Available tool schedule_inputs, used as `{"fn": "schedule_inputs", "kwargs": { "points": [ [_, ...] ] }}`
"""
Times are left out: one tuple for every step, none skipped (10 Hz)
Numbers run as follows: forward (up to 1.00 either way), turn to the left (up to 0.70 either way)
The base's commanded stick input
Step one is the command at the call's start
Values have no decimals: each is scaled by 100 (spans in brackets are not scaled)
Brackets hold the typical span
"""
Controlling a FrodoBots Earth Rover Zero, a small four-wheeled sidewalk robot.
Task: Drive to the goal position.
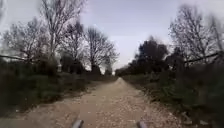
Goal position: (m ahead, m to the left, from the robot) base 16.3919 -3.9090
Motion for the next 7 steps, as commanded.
{"fn": "schedule_inputs", "kwargs": {
  "points": [
    [70, 0],
    [70, 0],
    [70, 0],
    [70, 0],
    [70, 0],
    [70, 0],
    [70, 0]
  ]
}}
